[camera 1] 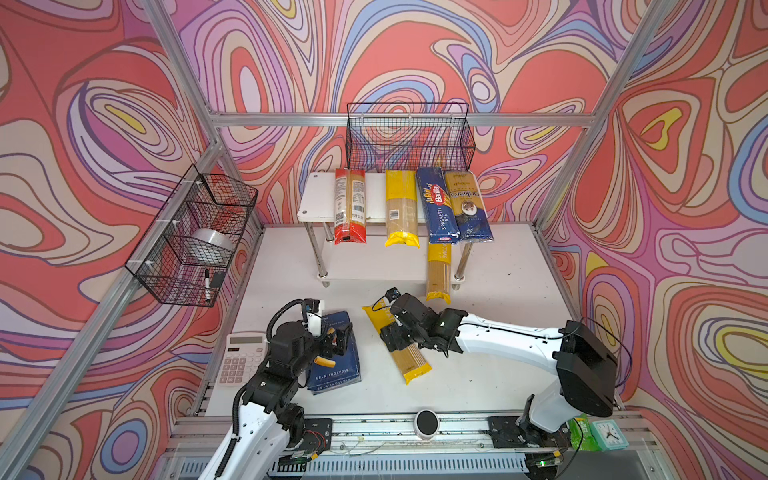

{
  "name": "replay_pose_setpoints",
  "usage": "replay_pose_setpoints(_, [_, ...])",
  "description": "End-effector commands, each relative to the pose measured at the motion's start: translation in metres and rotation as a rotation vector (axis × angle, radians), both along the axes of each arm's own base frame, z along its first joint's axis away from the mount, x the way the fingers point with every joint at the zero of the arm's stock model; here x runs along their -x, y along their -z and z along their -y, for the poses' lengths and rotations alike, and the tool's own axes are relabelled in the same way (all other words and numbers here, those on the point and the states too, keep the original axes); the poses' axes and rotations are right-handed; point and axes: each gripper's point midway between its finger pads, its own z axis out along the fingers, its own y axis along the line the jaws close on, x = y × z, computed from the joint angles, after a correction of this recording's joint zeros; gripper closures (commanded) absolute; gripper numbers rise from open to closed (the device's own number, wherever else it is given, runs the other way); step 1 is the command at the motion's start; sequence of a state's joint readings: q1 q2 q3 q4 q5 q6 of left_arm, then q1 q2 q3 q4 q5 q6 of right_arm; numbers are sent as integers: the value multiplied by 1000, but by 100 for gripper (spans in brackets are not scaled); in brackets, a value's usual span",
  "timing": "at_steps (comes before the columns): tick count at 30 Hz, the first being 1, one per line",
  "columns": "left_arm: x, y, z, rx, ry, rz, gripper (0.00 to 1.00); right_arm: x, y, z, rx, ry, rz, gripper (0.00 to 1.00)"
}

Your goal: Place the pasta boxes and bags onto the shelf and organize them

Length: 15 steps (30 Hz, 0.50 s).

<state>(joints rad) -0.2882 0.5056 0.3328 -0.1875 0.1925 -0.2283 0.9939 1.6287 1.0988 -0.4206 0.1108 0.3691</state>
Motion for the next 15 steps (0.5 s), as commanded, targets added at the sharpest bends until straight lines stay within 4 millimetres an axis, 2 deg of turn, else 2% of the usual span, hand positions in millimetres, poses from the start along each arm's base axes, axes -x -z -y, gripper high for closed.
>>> replay_pose_setpoints(1, [-1,0,4,0,23,19,0,8,21,13,119,-75,-30,2])
replay_pose_setpoints(12, [-1,1,5,0,33,17,0,8,74,14,220,-110,-69,2])
replay_pose_setpoints(15, [-1,1,6,-1,33,17,0,6,80,14,233,-106,-68,2])
